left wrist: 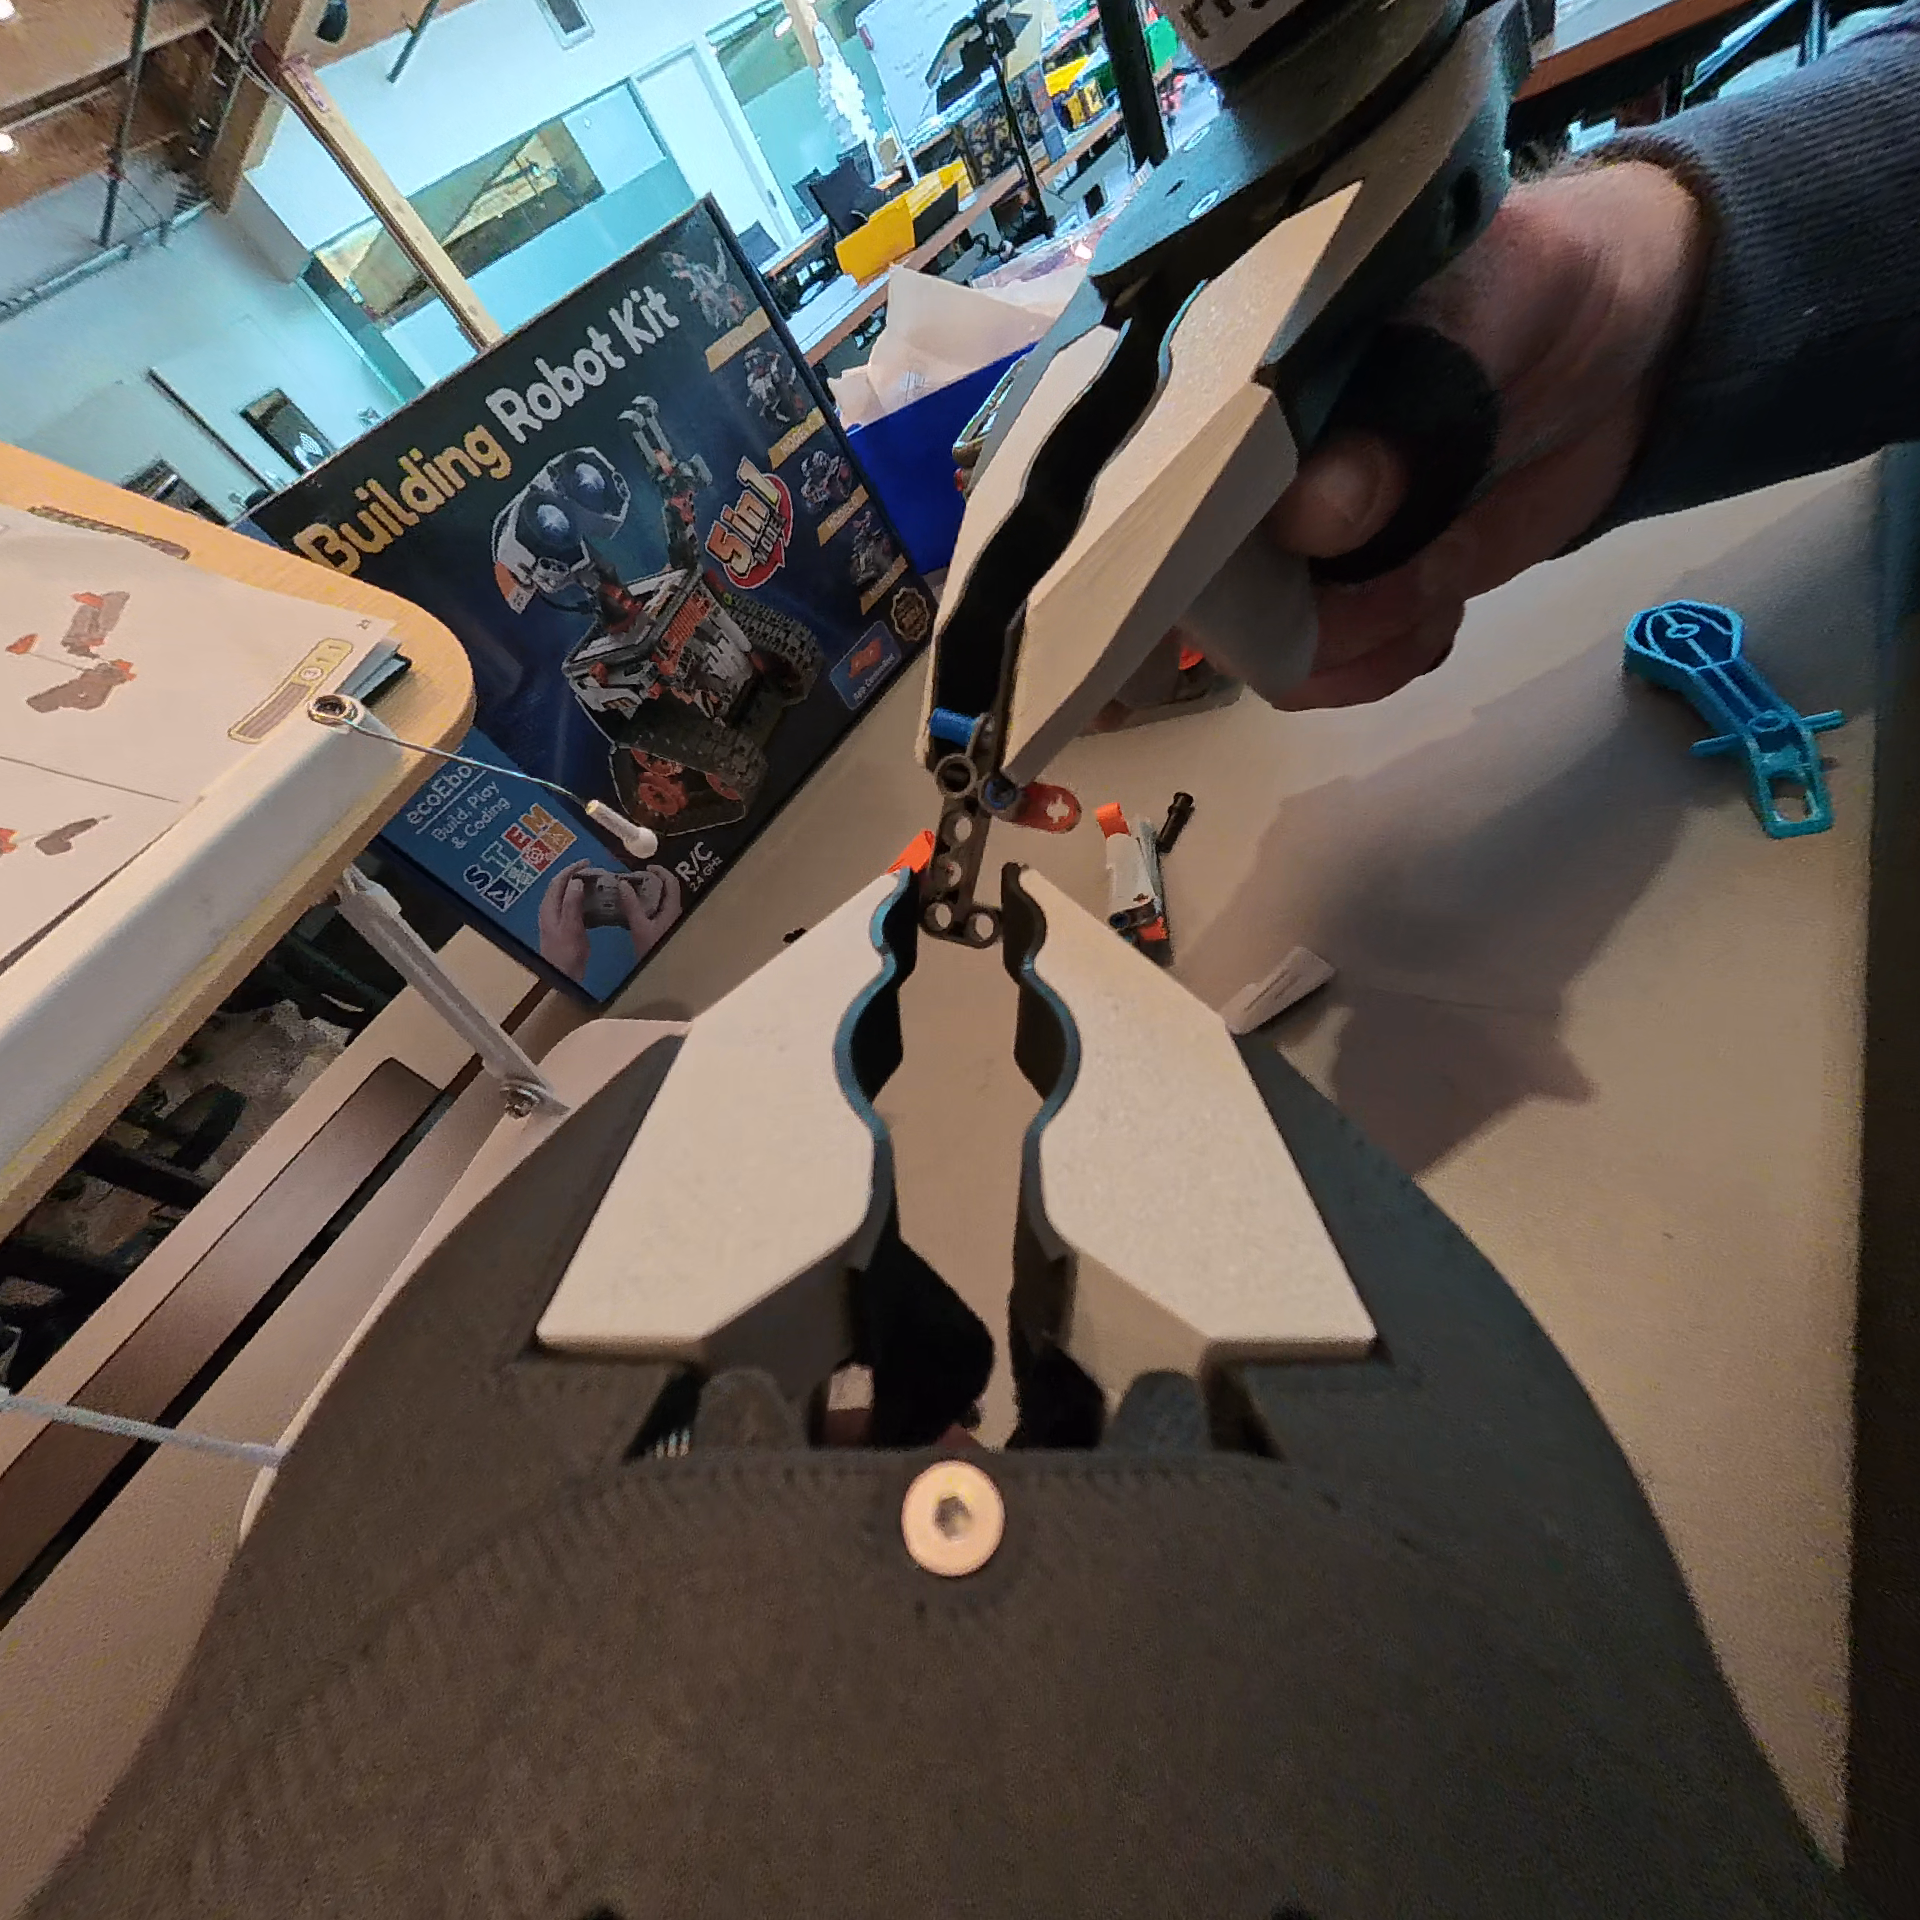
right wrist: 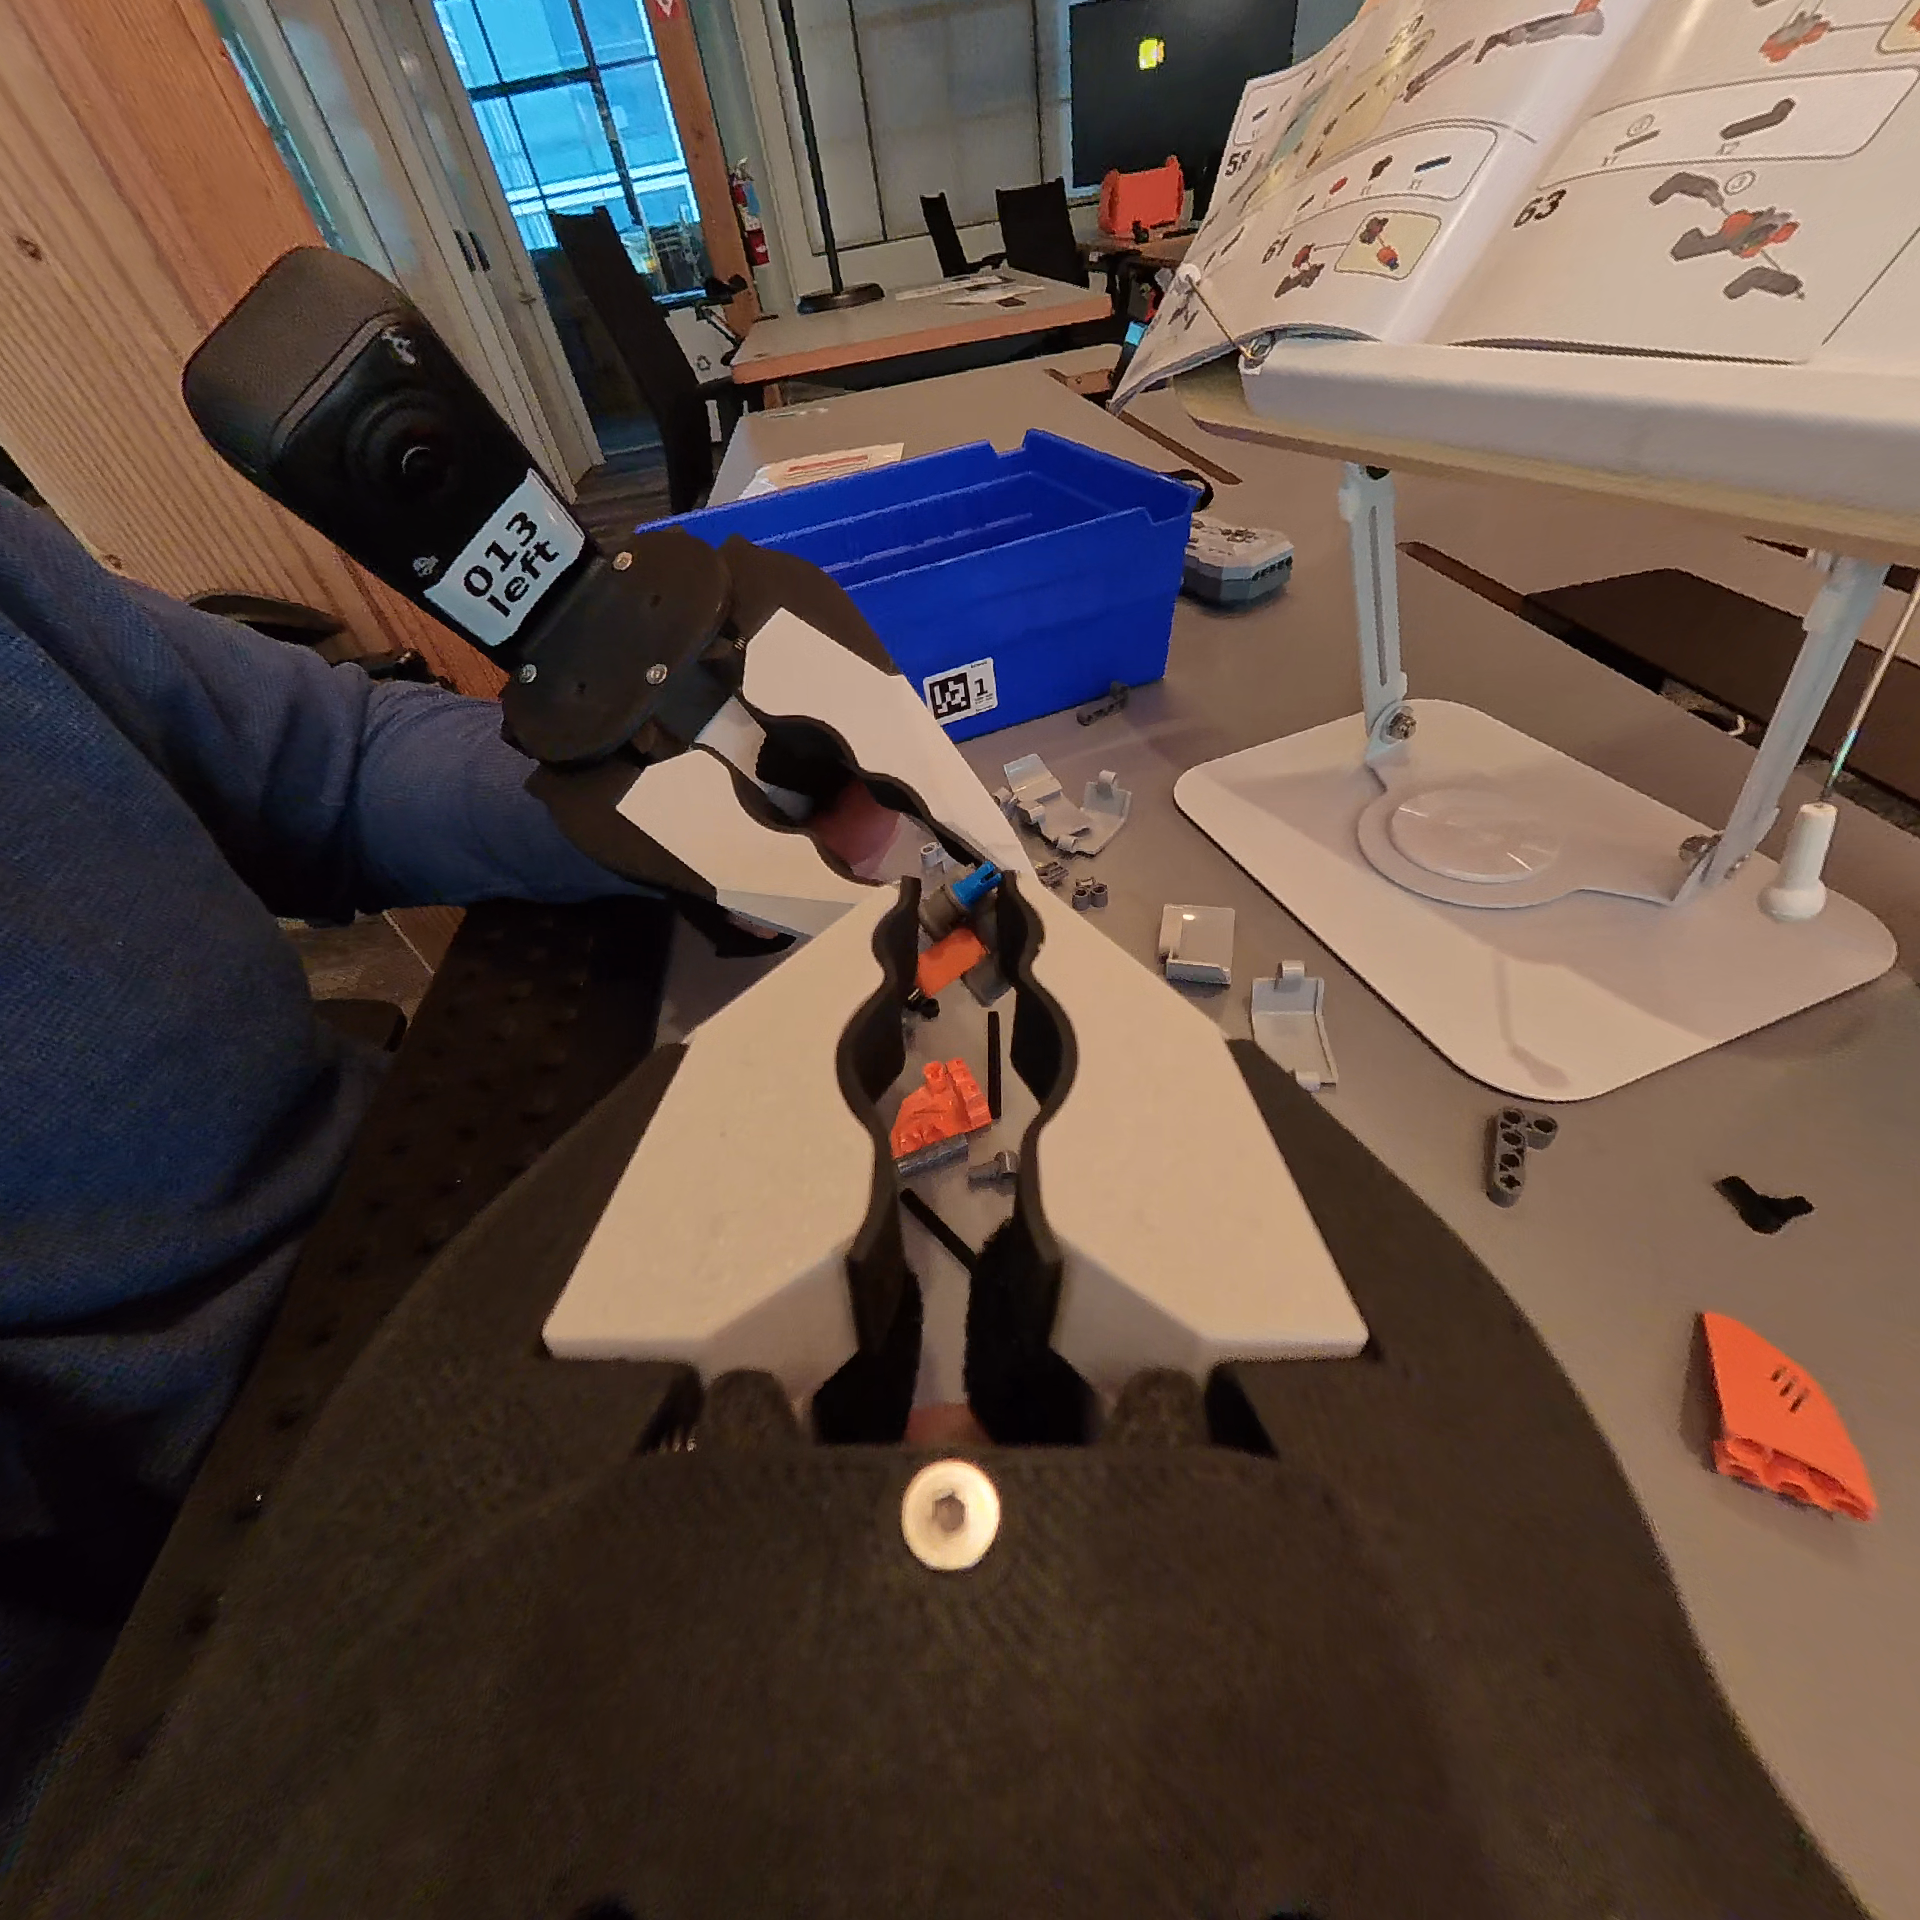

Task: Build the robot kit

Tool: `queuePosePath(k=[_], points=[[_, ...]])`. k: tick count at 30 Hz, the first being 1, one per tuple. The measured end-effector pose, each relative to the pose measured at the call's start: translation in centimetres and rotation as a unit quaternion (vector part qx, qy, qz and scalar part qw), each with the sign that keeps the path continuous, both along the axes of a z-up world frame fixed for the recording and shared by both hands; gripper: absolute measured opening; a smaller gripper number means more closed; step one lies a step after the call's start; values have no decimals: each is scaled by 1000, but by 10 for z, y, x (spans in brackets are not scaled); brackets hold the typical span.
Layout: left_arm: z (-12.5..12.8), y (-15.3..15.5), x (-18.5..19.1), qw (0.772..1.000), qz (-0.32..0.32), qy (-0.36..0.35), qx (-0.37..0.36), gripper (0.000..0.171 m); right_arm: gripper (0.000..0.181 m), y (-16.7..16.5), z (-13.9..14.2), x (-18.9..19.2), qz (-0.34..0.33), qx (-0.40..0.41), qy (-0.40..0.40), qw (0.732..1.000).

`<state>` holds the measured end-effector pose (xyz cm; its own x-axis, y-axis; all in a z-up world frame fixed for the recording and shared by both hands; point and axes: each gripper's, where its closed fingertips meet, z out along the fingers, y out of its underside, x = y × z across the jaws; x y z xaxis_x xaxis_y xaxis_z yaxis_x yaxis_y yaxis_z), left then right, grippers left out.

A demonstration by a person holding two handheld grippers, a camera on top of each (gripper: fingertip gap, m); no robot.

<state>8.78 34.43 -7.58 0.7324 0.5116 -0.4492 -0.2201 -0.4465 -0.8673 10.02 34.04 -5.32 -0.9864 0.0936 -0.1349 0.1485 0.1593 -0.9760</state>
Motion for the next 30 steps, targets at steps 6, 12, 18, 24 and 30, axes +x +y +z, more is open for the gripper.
queuePosePath(k=[6,12,18,24,30], points=[[3,0,-3,999,16,28,-11,14,12,1,2,-3,-12,-6,-10,1000],[4,2,-4,999,20,28,-8,19,12,4,5,-3,-17,-11,19,1000],[12,-5,-10,1000,15,10,19,32,12,8,8,-4,-40,20,102,994],[15,-1,-12,992,48,101,-50,30,13,14,15,-16,-50,-37,-25,998],[21,4,-15,979,78,166,-90,28,13,16,21,-19,-47,-73,-90,992]])
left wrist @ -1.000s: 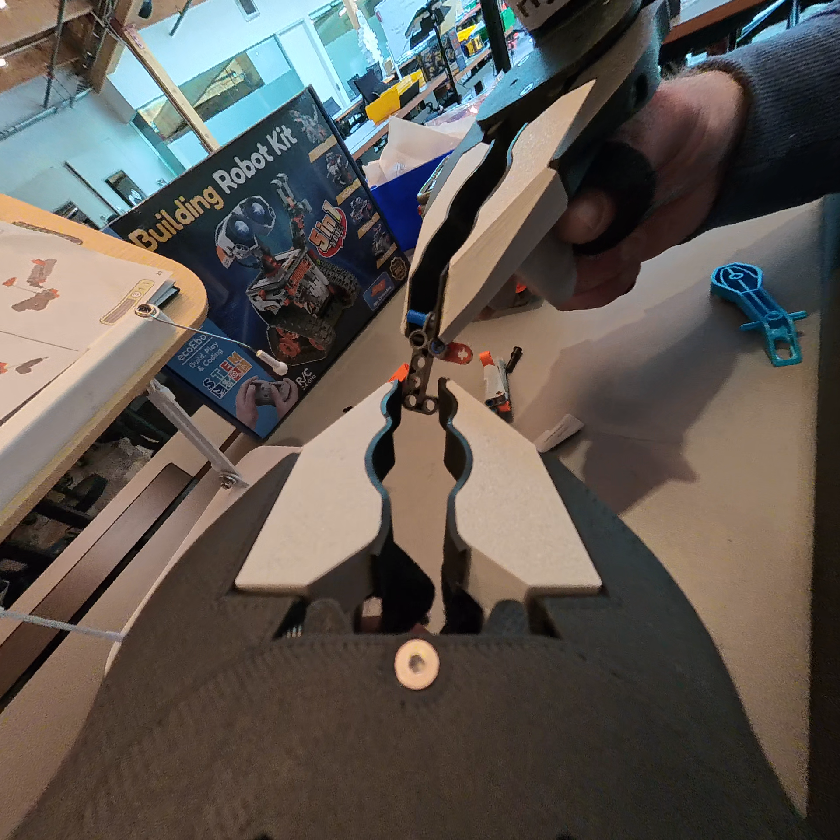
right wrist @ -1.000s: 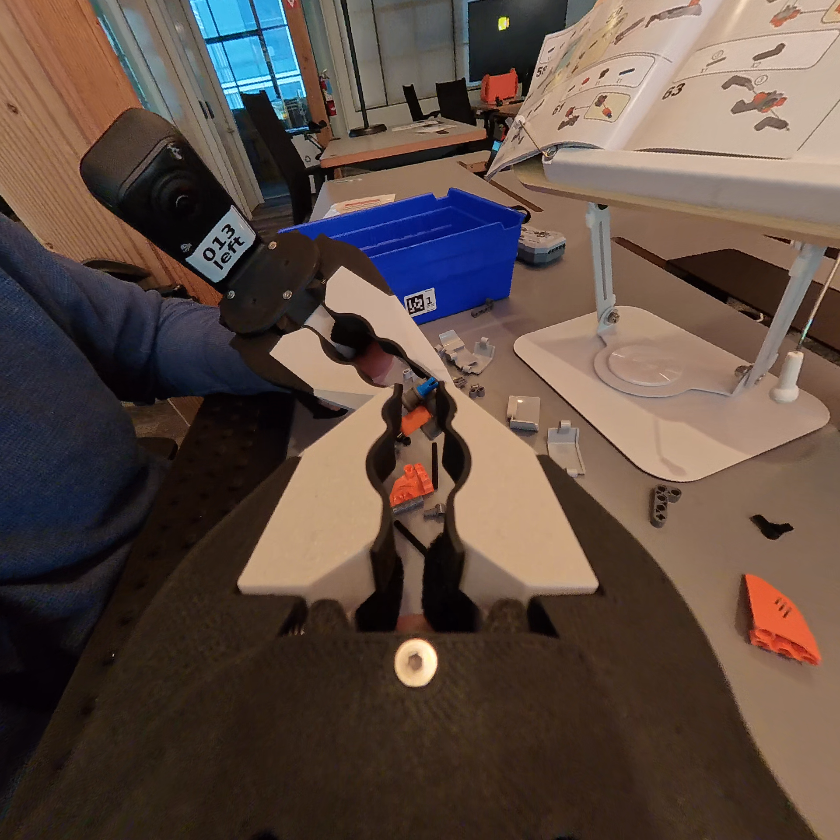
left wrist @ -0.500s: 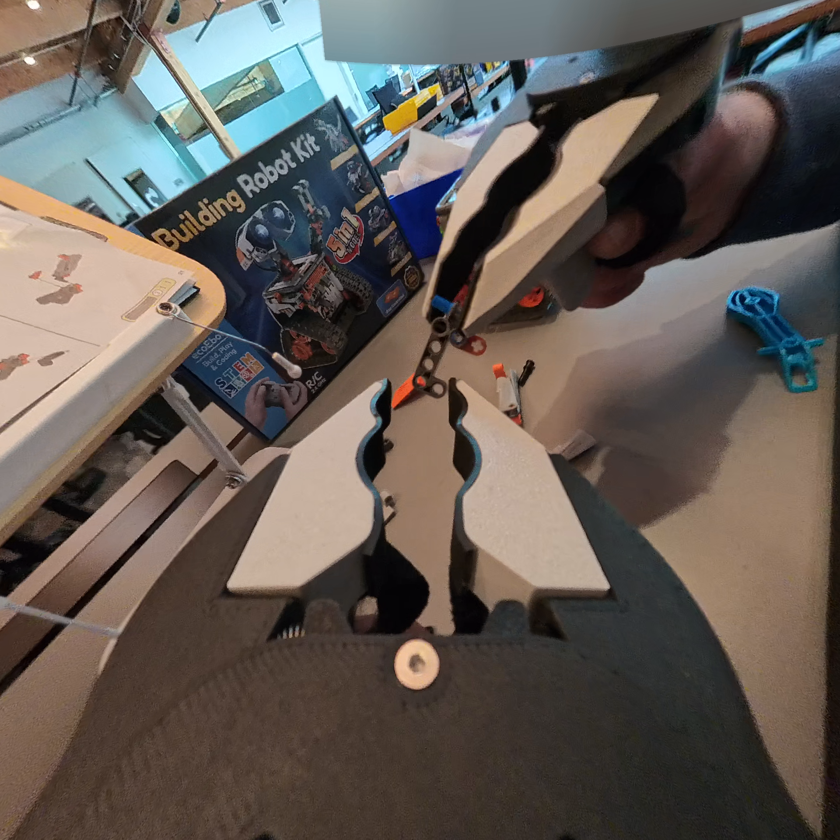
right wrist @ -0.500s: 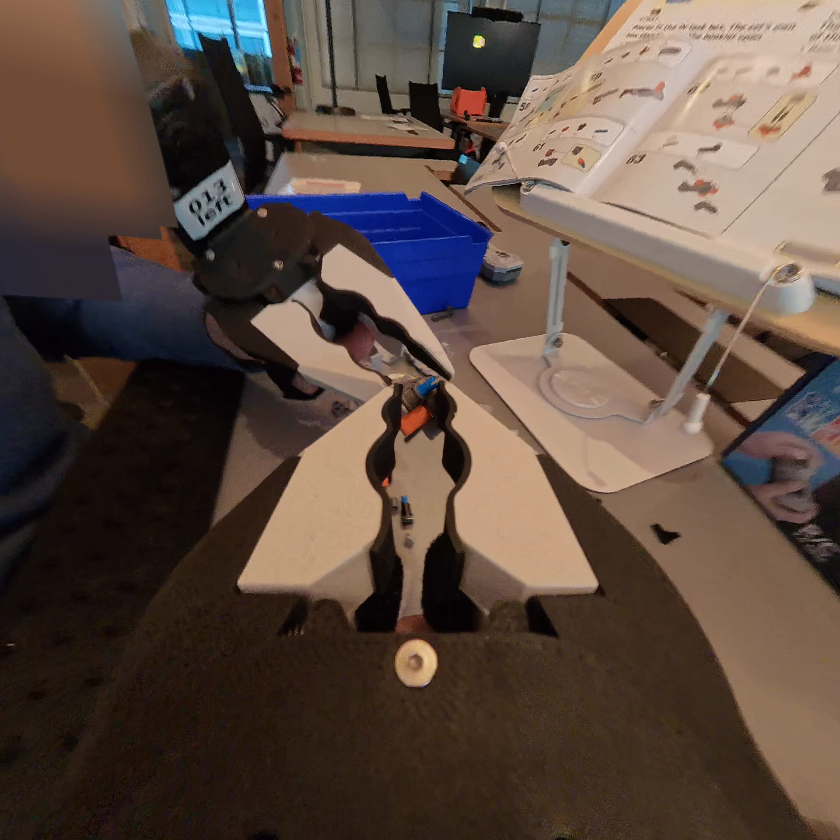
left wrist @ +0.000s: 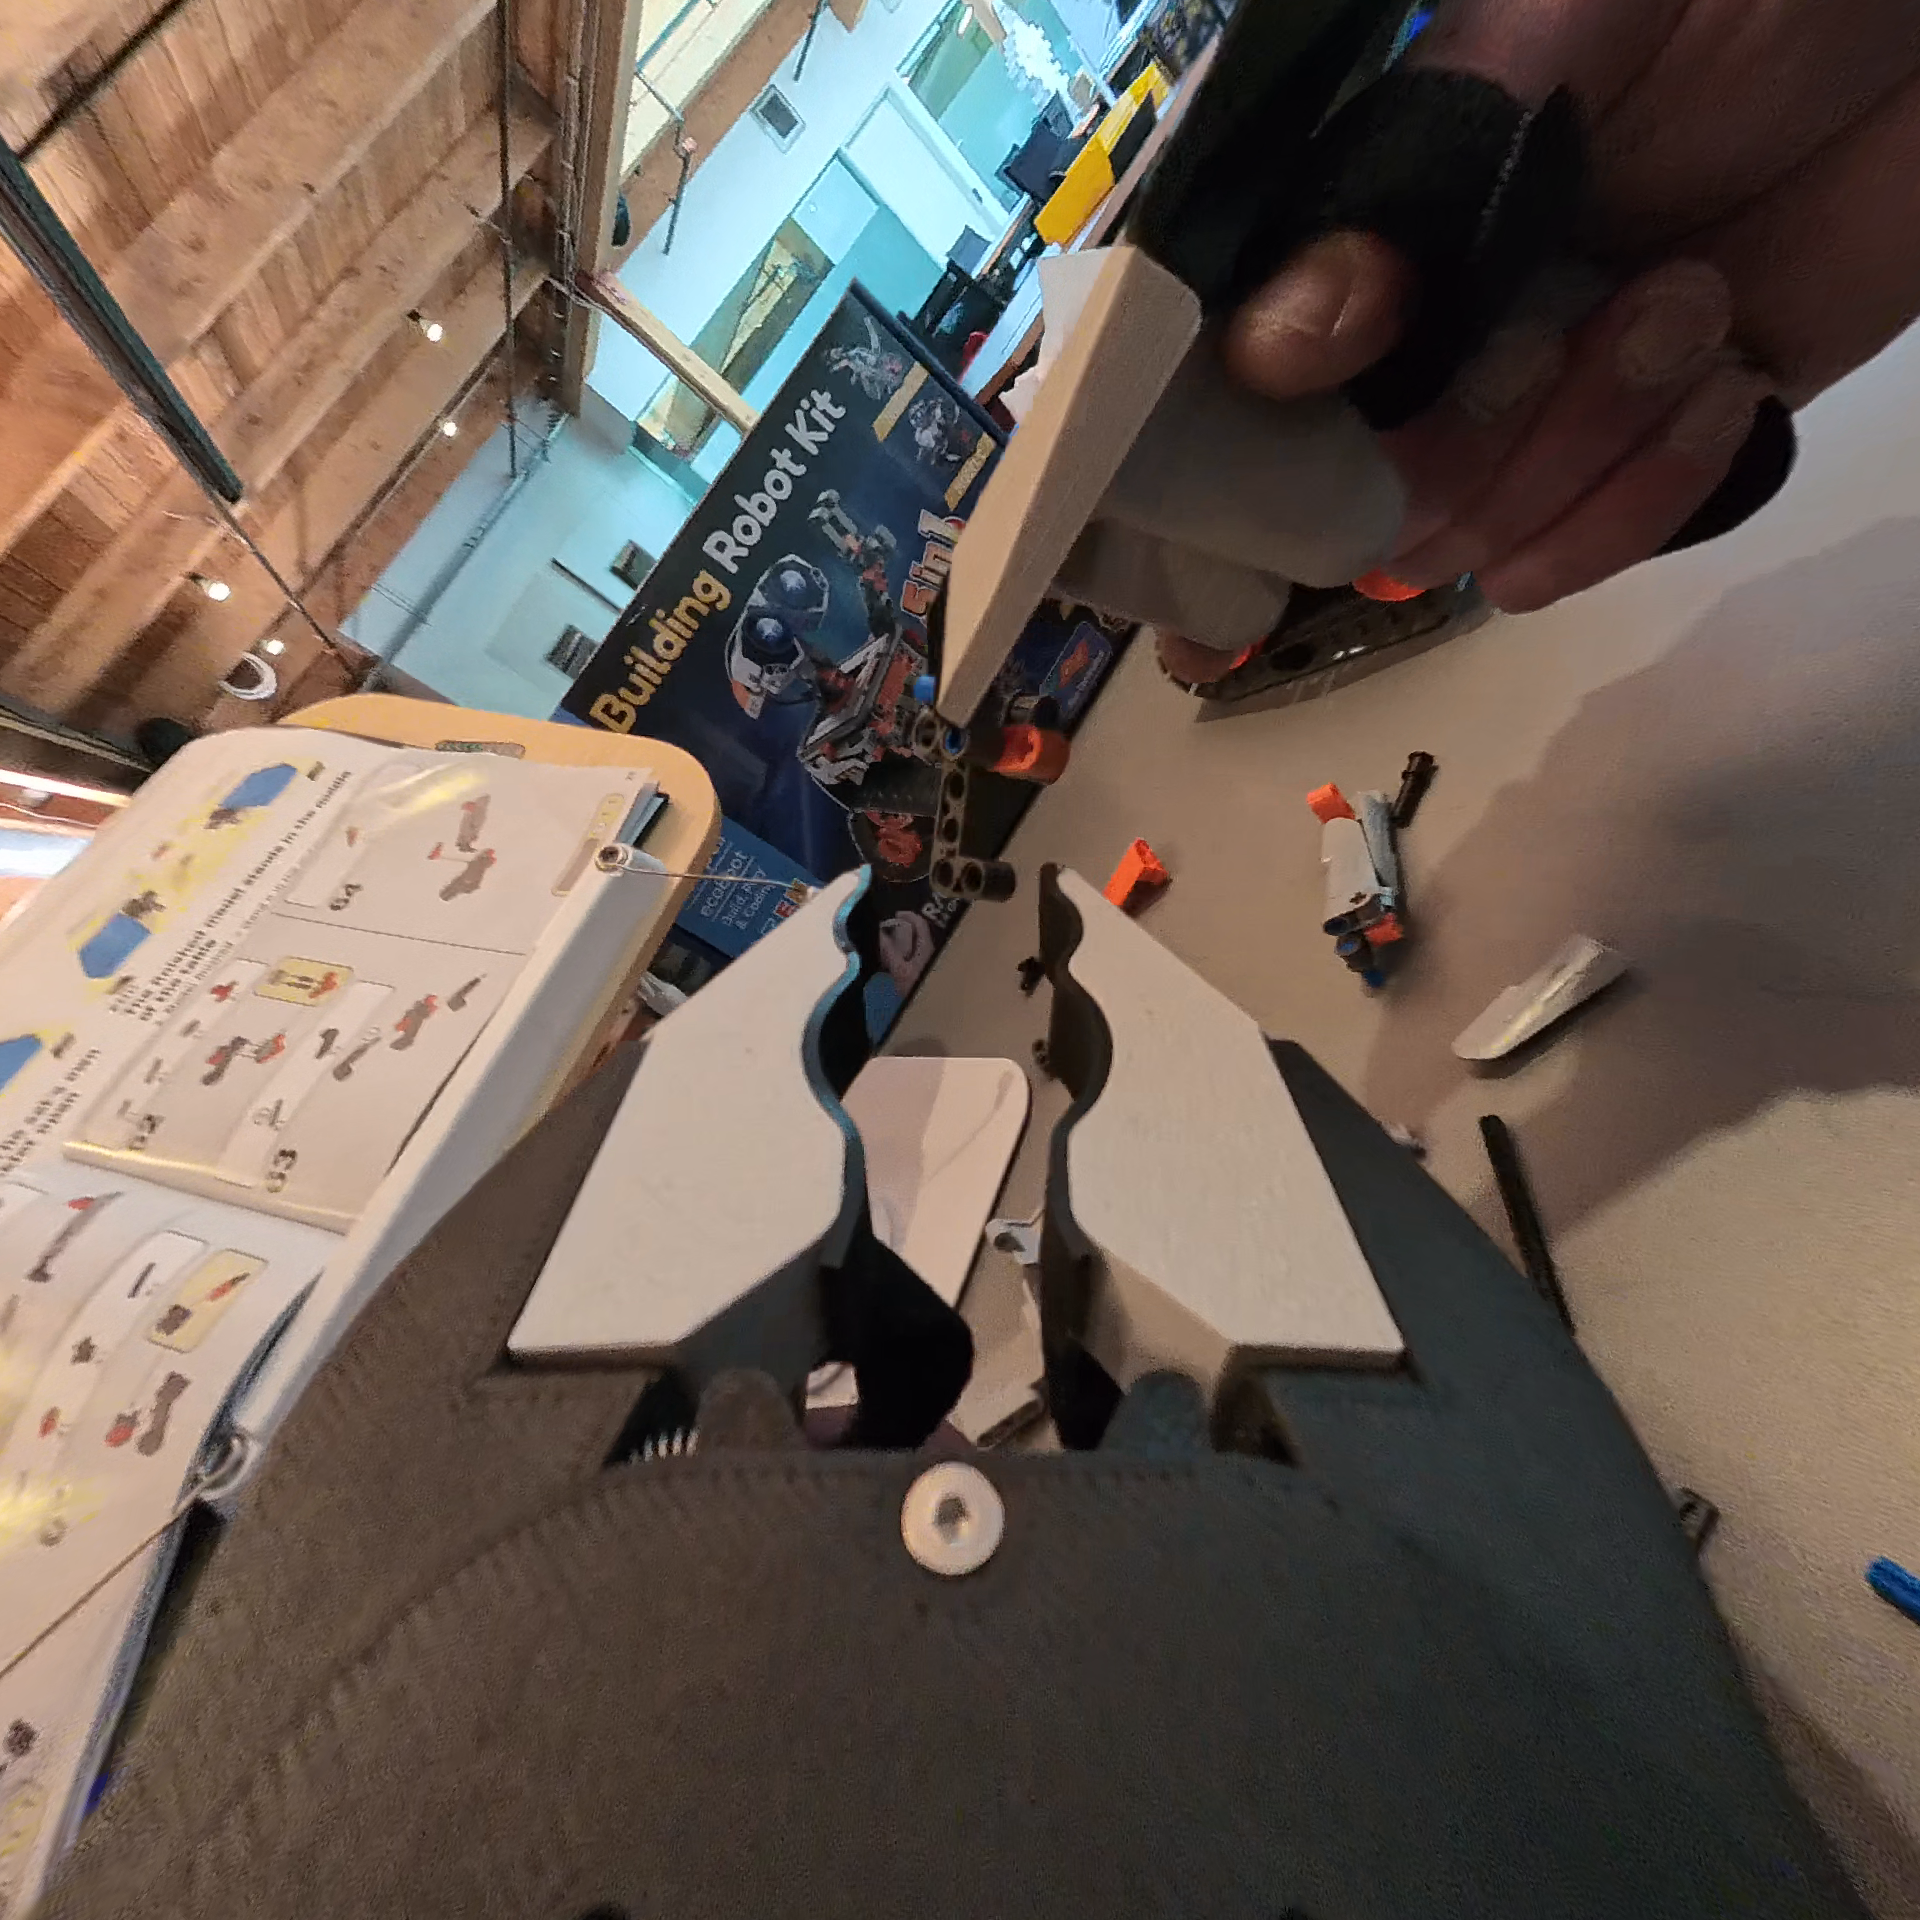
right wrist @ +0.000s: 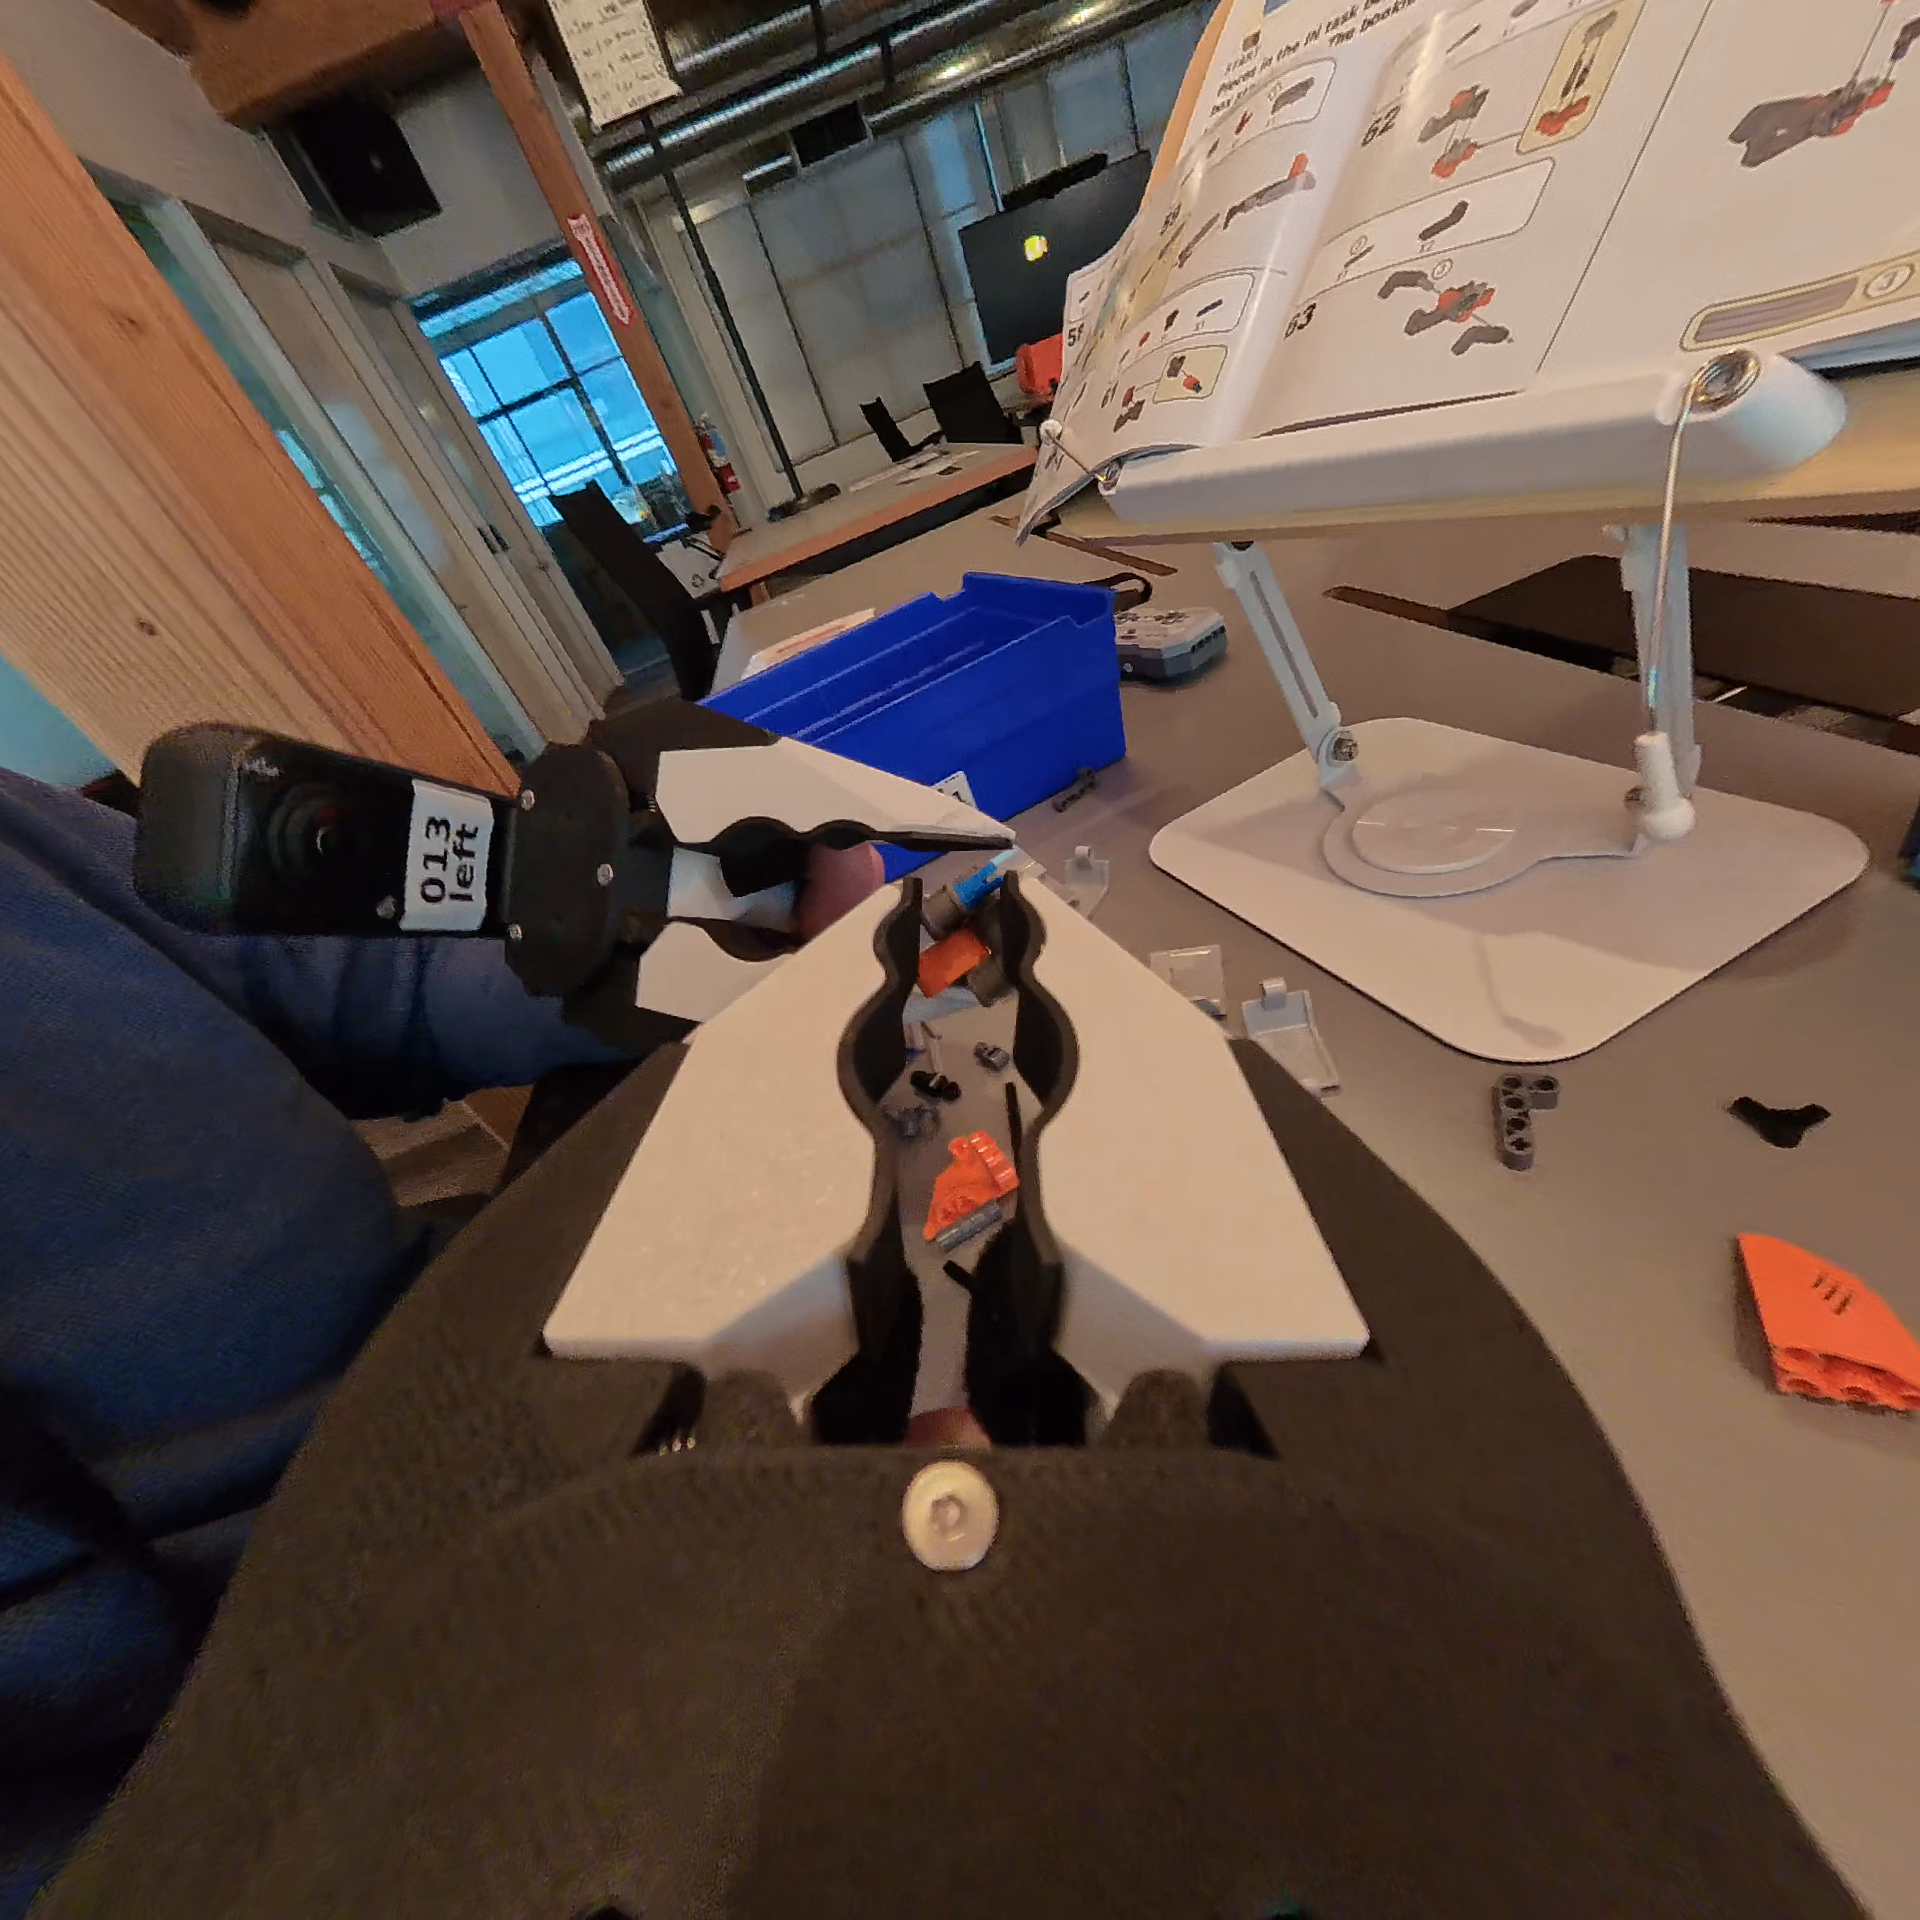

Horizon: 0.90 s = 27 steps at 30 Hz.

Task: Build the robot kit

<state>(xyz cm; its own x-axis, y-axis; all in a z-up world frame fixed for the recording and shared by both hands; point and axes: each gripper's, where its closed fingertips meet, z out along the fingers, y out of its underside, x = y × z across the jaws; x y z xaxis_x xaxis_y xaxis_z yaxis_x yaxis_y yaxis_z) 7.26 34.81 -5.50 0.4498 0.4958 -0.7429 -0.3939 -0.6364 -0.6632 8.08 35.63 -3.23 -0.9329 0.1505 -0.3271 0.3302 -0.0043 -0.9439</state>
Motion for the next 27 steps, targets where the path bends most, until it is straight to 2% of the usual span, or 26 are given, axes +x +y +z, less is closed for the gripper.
queuePosePath(k=[4,9,13,15,18,20,24,27], points=[[-3,4,0,1000,7,18,-24,16,13,-1,-1,2,8,-4,-18,1000],[-6,4,2,999,2,13,-35,13,13,-3,-4,6,22,-3,-35,999],[-8,6,5,999,-24,-40,-13,12,16,-2,-4,7,19,7,-7,1000],[-7,8,6,994,-48,-93,23,12,27,0,-7,5,7,43,41,998],[-7,11,10,975,-103,-181,70,11,29,7,-6,3,-11,93,130,987],[-8,13,14,955,-141,-242,102,11,29,11,-6,5,-10,117,171,978],[-11,18,24,907,-199,-341,147,10,32,16,-10,17,17,140,242,960],[-14,21,31,882,-227,-385,148,10,33,16,-10,25,40,146,272,950]])
